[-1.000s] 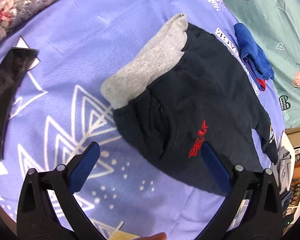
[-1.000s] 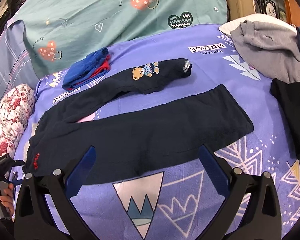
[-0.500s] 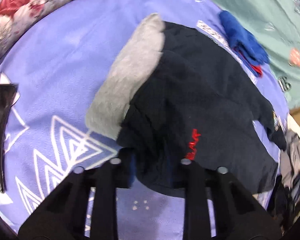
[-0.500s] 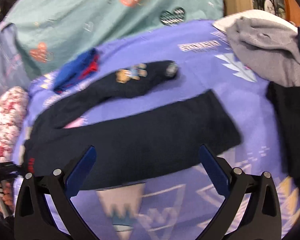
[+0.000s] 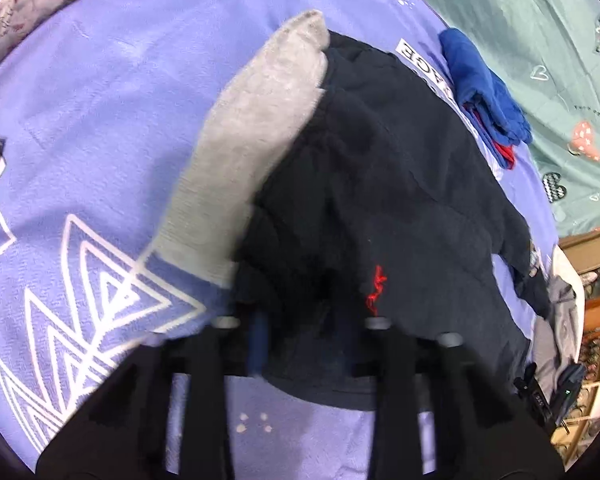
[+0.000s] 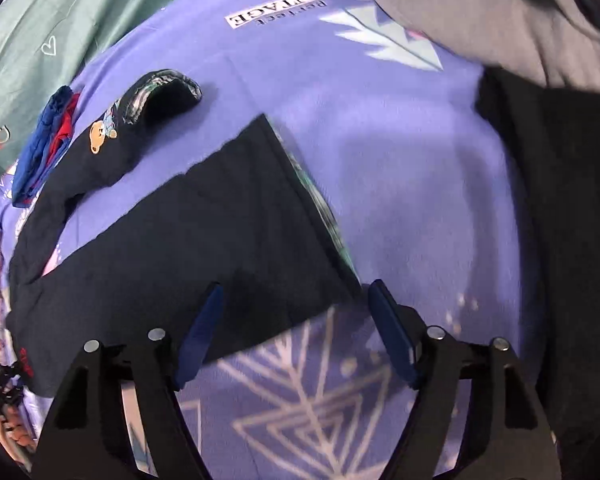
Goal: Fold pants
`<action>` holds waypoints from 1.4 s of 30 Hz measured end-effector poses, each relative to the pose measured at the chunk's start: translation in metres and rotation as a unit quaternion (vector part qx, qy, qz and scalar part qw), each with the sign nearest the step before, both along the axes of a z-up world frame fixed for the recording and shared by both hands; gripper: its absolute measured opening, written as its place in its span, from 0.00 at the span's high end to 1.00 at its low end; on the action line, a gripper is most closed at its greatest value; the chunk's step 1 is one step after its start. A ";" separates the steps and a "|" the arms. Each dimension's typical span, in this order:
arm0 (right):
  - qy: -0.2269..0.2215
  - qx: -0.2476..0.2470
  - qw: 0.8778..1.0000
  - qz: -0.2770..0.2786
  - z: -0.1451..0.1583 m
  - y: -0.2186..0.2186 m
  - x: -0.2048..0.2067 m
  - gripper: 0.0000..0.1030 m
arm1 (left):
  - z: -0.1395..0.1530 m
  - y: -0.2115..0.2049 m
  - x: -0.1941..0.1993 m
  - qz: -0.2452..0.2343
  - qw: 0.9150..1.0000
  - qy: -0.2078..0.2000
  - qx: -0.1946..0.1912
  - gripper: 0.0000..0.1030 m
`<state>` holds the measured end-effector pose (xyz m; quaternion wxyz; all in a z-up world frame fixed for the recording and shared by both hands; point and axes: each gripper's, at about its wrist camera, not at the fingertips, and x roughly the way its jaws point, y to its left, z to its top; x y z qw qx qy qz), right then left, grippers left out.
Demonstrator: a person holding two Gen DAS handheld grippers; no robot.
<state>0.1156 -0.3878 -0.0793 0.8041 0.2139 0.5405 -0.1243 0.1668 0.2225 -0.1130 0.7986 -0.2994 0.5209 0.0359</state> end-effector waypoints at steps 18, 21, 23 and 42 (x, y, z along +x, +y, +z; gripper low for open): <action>-0.063 0.046 0.996 0.042 0.058 -0.003 -0.053 0.84 | 0.079 0.024 -0.061 0.013 0.995 -0.072 0.064 0.89; -0.015 0.041 0.998 0.044 0.029 0.000 -0.064 0.75 | 0.052 0.028 -0.061 0.010 0.997 -0.024 0.077 0.79; 0.020 0.010 1.000 0.013 0.011 -0.007 -0.067 0.50 | 0.035 0.038 -0.061 0.029 0.997 0.013 0.071 0.62; -0.091 0.122 0.987 0.056 0.018 0.027 0.144 0.30 | 0.062 -0.115 0.013 -0.122 0.958 -0.092 0.242 0.09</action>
